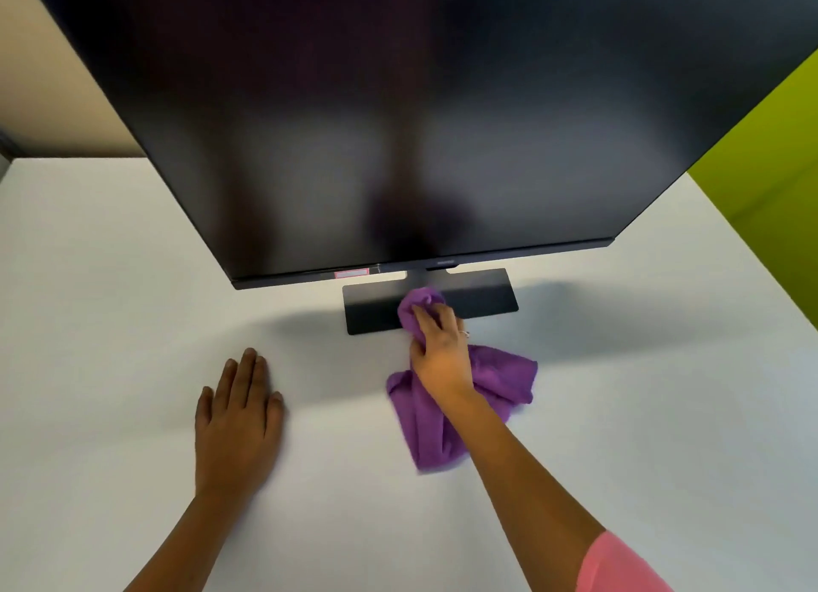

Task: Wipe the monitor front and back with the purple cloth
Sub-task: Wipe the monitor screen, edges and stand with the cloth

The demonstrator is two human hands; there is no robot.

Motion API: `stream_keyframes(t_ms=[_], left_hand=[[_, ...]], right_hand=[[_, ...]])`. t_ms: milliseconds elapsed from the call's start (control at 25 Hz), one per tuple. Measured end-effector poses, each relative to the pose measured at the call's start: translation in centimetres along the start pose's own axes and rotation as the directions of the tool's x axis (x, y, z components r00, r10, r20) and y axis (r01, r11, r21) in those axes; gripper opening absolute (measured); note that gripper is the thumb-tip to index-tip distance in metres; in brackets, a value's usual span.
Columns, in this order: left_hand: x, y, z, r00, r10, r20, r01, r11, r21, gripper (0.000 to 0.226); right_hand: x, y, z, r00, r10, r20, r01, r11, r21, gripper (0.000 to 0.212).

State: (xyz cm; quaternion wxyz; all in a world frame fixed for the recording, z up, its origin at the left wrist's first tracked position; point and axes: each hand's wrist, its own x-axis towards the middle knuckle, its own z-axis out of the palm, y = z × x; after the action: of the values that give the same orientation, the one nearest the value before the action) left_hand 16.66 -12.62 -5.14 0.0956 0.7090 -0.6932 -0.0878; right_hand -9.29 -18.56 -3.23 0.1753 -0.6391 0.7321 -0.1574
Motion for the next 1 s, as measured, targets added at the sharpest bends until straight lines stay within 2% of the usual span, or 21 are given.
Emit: stream_keyframes(t_ms=[80, 120, 240, 320, 360, 440, 480, 560, 640, 720, 800, 880, 1000], left_hand=[[0.1, 0.1, -0.1, 1.0, 0.001, 0.003, -0.001, 1.0, 0.0, 0.062], [0.1, 0.1, -0.2, 1.0, 0.004, 0.006, -0.004, 1.0, -0.001, 0.062], [0.1, 0.0, -0.6, 1.0, 0.008, 0.015, -0.007, 1.0, -0.006, 0.062], [-0.1, 0.3, -0.6, 0.999, 0.004, 0.053, -0.004, 1.0, -0.002, 0.061], [-0.1, 0.6, -0.8, 0.997, 0.001, 0.078, 0.0, 1.0, -0.004, 0.061], [-0.1, 1.2, -1.4, 0.992, -0.016, 0.125, 0.016, 1.0, 0.0, 0.063], [-0.2, 1.6, -1.9, 0.988, -0.028, 0.149, 0.028, 1.0, 0.003, 0.064], [-0.6, 2.8, -2.8, 0.986, -0.022, 0.163, 0.021, 1.0, 0.012, 0.06], [-2.1, 4.6, -2.9, 0.984, 0.079, 0.158, -0.084, 0.996, 0.021, 0.054], [-4.2, 7.1, -2.5, 0.96, 0.189, 0.204, -0.196, 0.98, 0.014, 0.056], [-6.4, 9.5, -1.8, 0.942, 0.237, 0.236, -0.247, 0.969, 0.012, 0.069], [-8.3, 11.6, -1.1, 0.928, 0.233, 0.29, -0.25, 0.968, 0.022, 0.072], [-9.6, 13.7, -0.8, 0.916, 0.17, 0.364, -0.202, 0.978, 0.051, 0.07]], right_hand=[[-1.9, -1.9, 1.7, 0.964, -0.25, 0.084, 0.249, 0.968, 0.03, 0.044], [-2.7, -2.7, 2.1, 0.938, -0.323, 0.13, 0.316, 0.946, 0.071, 0.04], [-4.9, -3.4, 1.2, 0.902, -0.393, 0.179, 0.371, 0.917, 0.144, 0.028], [-6.7, -2.3, 0.2, 0.926, -0.353, 0.135, 0.338, 0.933, 0.125, 0.026], [-7.8, -1.3, -0.6, 0.947, -0.314, 0.066, 0.306, 0.946, 0.109, 0.029], [-10.0, 0.8, -1.9, 0.975, -0.22, -0.043, 0.221, 0.975, 0.015, 0.043], [-11.2, 1.9, -2.5, 0.982, -0.186, -0.017, 0.184, 0.98, -0.071, 0.052], [-13.2, 3.8, -3.2, 0.976, -0.129, 0.175, 0.168, 0.958, -0.232, 0.062], [-14.5, 5.0, -3.3, 0.944, -0.094, 0.316, 0.206, 0.916, -0.345, 0.063], [-14.8, 5.7, -3.7, 0.949, -0.09, 0.304, 0.216, 0.885, -0.413, 0.062], [-14.4, 6.9, -4.4, 0.956, -0.023, 0.293, 0.157, 0.883, -0.442, 0.058], [-14.1, 9.7, -5.4, 0.944, 0.092, 0.317, 0.068, 0.885, -0.461, 0.054], [-14.2, 14.4, -8.4, 0.948, 0.184, 0.261, -0.033, 0.869, -0.493, 0.056]])
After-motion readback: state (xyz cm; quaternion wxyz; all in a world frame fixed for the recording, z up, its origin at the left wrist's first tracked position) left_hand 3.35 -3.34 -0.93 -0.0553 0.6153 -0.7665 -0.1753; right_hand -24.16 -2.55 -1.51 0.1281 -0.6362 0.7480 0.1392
